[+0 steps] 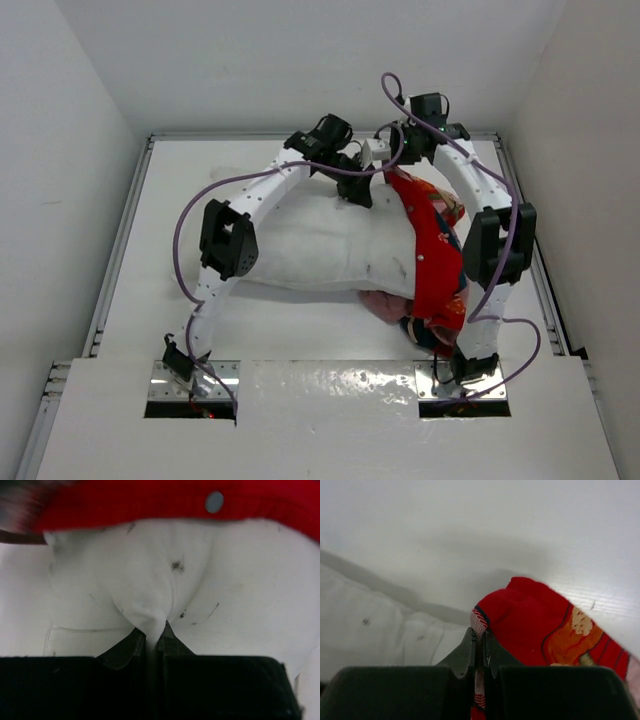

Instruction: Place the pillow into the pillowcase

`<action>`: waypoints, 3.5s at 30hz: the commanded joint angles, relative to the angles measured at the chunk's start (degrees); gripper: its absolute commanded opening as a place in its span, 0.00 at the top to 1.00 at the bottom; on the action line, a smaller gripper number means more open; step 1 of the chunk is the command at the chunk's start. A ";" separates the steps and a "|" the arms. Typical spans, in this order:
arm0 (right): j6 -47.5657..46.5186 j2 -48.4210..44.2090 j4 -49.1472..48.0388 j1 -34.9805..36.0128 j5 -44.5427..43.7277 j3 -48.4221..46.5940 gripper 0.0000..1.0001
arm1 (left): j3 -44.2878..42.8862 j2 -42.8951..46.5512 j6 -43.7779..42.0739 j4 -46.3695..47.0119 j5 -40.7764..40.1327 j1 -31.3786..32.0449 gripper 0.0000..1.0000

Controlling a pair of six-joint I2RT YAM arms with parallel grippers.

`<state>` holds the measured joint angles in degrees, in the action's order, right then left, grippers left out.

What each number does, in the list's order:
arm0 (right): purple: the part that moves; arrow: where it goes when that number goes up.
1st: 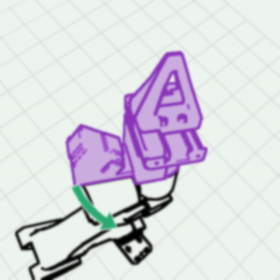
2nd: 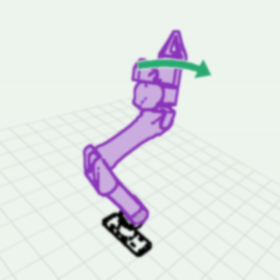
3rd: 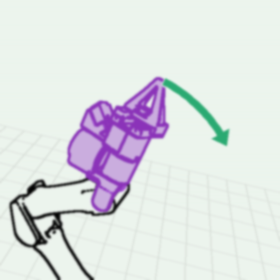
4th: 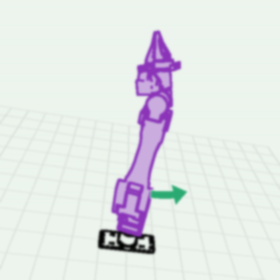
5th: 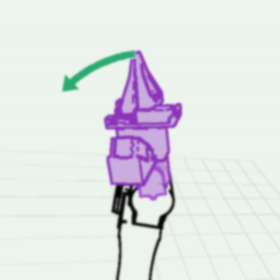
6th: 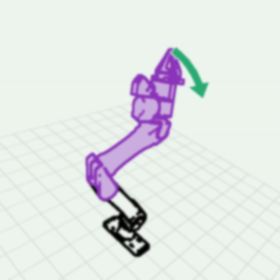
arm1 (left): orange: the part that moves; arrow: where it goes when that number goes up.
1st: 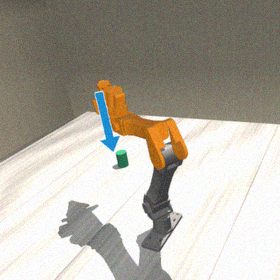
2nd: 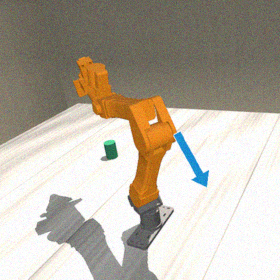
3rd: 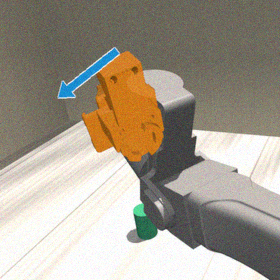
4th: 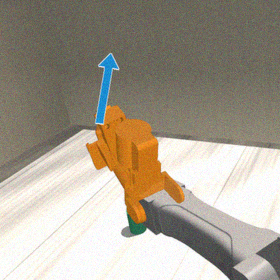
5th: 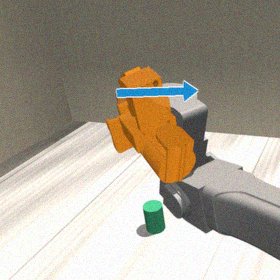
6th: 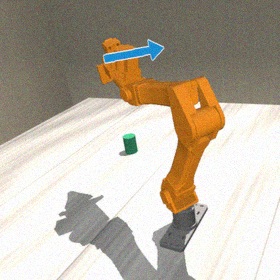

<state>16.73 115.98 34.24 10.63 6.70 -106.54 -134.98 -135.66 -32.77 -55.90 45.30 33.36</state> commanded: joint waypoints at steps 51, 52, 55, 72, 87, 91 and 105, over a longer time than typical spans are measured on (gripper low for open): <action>2.35 -43.65 -6.28 3.25 -11.00 55.47 0.63 | 21.76 12.70 -15.16 6.83 -21.38 6.54 0.15; 1.91 -43.30 -6.55 3.25 -11.44 55.74 0.66 | 22.99 12.52 -13.73 9.21 -22.87 6.54 0.18; 0.15 -41.54 -5.68 3.25 -13.81 55.30 0.69 | 26.95 11.99 -10.40 15.28 -27.18 6.54 0.40; -1.36 -47.68 1.44 13.42 -8.72 45.82 1.00 | 20.55 11.55 25.35 27.06 -12.09 -2.07 1.00; 12.97 -47.17 -18.23 13.99 -0.02 41.15 1.00 | 14.74 16.12 27.00 26.39 3.38 -0.85 1.00; 15.60 -44.71 -18.16 10.64 -2.29 40.80 1.00 | 16.68 15.95 15.14 13.39 8.84 1.17 1.00; 20.08 -43.56 -14.20 15.29 -7.94 49.67 1.00 | 28.53 16.12 -28.23 -12.41 9.89 3.28 1.00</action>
<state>34.04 72.75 24.03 23.14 0.62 -57.95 -110.80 -121.12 -55.88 -62.65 50.85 35.05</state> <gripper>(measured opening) 0.009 0.028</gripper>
